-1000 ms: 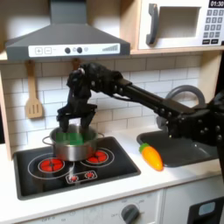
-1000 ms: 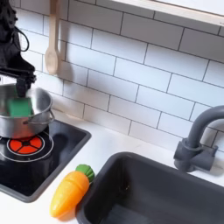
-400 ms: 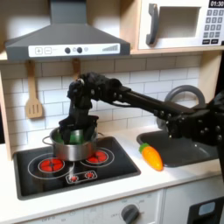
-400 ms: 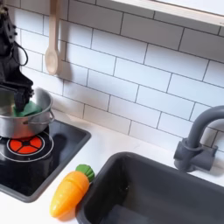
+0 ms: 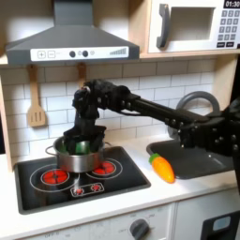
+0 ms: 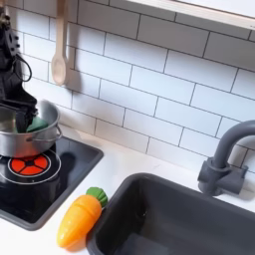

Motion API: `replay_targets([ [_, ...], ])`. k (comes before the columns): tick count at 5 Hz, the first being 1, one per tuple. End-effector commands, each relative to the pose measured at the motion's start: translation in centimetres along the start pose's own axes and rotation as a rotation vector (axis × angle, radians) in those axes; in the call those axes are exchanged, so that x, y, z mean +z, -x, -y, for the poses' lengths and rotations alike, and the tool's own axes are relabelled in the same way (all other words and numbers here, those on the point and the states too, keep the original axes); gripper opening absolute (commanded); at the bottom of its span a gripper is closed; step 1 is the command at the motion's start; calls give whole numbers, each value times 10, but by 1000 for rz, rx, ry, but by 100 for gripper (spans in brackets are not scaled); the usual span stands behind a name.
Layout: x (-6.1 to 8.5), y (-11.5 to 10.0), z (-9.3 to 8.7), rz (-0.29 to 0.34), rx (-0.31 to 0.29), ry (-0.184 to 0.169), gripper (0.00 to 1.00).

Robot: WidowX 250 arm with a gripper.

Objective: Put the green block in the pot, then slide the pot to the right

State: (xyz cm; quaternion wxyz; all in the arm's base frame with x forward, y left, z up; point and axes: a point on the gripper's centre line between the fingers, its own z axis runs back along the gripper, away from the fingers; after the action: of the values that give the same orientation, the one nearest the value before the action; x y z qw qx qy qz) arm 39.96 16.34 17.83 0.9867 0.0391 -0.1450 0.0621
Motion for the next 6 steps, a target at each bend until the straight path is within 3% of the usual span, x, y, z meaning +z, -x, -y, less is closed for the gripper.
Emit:
replay_targets([
  [1, -4, 8, 19, -25, -29, 35, 100],
  [6, 13, 30, 61, -23, -103, 76, 100],
])
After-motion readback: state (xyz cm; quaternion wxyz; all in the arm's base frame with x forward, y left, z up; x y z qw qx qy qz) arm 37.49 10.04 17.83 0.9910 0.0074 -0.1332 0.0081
